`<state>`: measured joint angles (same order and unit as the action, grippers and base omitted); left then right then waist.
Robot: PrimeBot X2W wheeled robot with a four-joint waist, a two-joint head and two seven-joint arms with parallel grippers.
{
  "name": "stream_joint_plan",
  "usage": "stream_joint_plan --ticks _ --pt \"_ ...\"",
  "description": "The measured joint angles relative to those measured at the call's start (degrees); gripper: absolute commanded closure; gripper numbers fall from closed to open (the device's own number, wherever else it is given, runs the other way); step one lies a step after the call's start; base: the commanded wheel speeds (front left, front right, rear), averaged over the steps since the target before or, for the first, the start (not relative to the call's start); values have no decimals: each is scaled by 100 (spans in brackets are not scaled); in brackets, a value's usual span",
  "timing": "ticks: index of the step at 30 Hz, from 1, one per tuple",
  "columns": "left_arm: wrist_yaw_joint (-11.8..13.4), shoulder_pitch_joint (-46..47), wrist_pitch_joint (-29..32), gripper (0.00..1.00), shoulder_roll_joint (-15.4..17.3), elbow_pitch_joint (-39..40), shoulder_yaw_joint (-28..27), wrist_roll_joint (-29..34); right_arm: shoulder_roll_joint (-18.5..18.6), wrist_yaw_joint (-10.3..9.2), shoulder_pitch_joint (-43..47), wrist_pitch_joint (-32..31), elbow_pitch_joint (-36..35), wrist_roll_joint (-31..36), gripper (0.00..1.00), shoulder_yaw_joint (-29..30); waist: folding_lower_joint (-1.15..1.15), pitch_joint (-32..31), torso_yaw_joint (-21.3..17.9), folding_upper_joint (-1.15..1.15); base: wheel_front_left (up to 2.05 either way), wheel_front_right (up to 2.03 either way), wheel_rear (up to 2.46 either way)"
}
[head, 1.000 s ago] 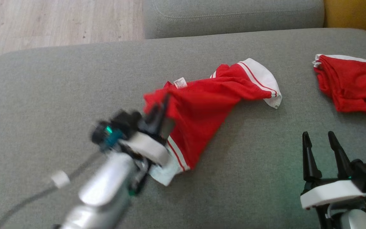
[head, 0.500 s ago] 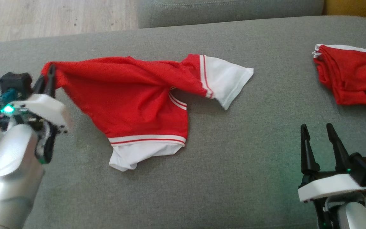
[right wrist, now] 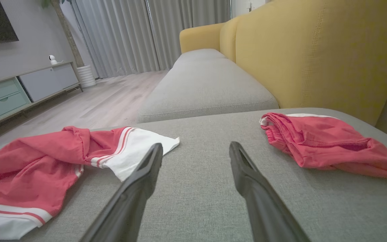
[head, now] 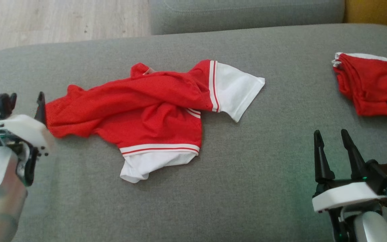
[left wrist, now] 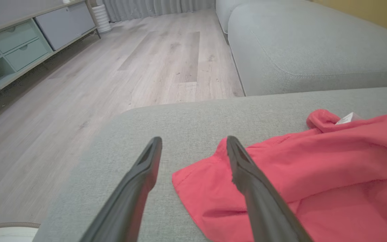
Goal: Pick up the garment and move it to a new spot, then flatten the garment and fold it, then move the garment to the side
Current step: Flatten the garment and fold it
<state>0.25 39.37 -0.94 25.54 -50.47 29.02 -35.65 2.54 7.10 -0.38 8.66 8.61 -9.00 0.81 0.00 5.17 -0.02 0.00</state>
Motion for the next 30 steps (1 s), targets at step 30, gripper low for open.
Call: stream_joint_plan --ticks 30 --pt "671 -3072 -1225 0 -592 3378 56 -370 0 0 458 24 265 -169 0 -389 0 -579 808 0 0 0 0"
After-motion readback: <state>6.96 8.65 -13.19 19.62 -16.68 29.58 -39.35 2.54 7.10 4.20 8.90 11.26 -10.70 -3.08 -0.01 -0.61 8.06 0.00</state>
